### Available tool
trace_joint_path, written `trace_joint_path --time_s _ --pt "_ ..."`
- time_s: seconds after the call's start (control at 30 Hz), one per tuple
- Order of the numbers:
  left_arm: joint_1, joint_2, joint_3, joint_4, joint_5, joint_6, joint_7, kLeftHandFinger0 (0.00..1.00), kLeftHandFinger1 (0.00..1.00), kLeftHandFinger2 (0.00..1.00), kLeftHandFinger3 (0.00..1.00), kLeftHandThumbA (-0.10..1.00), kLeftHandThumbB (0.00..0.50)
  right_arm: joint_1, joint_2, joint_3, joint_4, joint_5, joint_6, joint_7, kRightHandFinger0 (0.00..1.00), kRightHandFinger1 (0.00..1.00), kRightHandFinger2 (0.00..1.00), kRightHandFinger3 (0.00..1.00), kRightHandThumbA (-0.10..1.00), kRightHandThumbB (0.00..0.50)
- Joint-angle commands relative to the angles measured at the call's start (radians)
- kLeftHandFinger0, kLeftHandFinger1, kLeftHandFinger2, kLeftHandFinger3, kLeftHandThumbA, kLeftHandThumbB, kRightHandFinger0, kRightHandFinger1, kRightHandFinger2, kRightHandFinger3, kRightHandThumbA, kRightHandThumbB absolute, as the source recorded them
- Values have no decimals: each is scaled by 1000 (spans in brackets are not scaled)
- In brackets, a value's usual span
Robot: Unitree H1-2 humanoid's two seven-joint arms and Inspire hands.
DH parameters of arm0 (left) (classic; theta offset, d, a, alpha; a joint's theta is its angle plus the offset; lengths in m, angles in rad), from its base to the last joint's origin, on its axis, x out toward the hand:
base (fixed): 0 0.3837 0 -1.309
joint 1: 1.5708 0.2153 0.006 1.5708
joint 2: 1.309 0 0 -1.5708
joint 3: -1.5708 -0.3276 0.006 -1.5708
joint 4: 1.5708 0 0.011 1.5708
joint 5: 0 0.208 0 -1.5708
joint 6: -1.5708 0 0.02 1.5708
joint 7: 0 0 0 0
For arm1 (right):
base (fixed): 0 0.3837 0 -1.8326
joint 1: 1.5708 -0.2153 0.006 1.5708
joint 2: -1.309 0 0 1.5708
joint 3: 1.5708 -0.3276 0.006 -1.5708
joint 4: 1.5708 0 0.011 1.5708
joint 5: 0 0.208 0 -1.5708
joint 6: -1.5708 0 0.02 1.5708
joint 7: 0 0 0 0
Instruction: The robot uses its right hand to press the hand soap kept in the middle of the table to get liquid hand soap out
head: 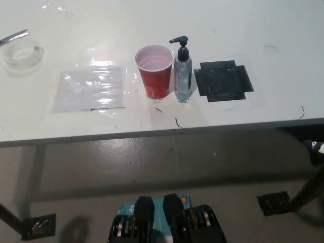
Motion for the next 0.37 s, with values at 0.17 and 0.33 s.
trace_joint_path --time_s 0.17,0.33 --pt "-21 24 2 -4 -2 -36 -9 322 393 486 642 740 0 -24 4 -42 30 146 -56 -52 1000 1000 1000 1000 1000 288" --pt "-21 26 1 0 -3 -46 -13 306 384 480 642 744 0 -24 10 -51 36 177 -49 -61 1000 1000 1000 1000 1000 270"
